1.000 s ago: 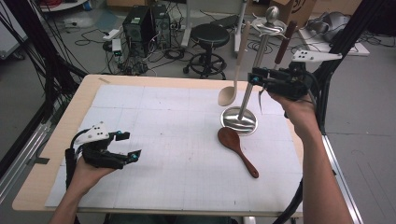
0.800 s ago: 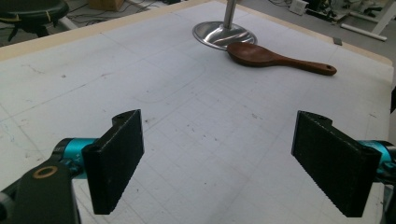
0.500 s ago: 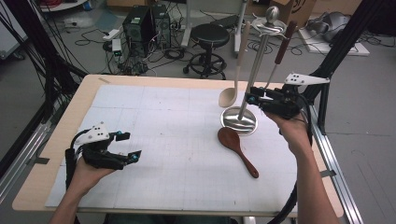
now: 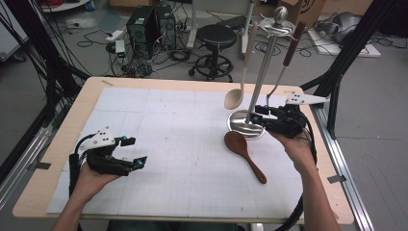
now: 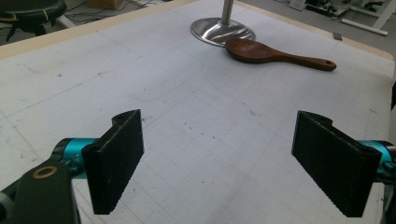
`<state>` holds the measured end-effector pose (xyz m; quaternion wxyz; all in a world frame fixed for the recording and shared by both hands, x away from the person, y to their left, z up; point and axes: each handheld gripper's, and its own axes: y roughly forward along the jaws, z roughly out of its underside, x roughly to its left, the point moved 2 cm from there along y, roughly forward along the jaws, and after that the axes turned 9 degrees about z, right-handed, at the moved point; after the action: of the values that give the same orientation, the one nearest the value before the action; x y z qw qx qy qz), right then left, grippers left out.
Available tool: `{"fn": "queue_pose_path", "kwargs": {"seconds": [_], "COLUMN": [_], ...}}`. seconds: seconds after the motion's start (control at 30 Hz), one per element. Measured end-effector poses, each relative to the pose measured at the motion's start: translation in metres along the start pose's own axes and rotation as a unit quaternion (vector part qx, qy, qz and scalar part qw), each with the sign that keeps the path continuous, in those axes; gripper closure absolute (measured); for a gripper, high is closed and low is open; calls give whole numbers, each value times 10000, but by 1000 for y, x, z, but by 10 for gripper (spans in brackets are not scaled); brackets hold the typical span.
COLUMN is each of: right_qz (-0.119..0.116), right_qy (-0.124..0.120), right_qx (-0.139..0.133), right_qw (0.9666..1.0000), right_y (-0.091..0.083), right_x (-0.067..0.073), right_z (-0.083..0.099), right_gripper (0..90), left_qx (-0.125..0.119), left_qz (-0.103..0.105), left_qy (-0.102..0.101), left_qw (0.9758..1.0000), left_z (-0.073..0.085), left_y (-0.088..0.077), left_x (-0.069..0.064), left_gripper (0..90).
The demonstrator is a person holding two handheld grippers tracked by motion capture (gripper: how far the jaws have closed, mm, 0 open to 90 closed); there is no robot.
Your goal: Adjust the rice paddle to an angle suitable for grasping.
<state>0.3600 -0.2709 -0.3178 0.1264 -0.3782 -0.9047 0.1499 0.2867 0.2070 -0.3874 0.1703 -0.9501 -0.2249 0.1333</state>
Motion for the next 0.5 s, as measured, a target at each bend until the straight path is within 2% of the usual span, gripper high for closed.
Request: {"fn": "queue_pose_path", "kwargs": {"seconds": [0.37,0.5], "right_qz": [114,191], "right_qy": [51,26], "right_qx": [160,328], "right_qw": [9998,9993], "right_y": [3,7], "right_x": [4,5], "right_z": [36,49], "right_gripper": [498,489], "left_qx": [21,33], "left_qz": [-10,-7], "left_qy": [-3,8], "left_qw": [10000,10000], "left_z": [2,2], "left_y": [3,4], "left_x": [-1,-1], "left_gripper": [175,175]}}
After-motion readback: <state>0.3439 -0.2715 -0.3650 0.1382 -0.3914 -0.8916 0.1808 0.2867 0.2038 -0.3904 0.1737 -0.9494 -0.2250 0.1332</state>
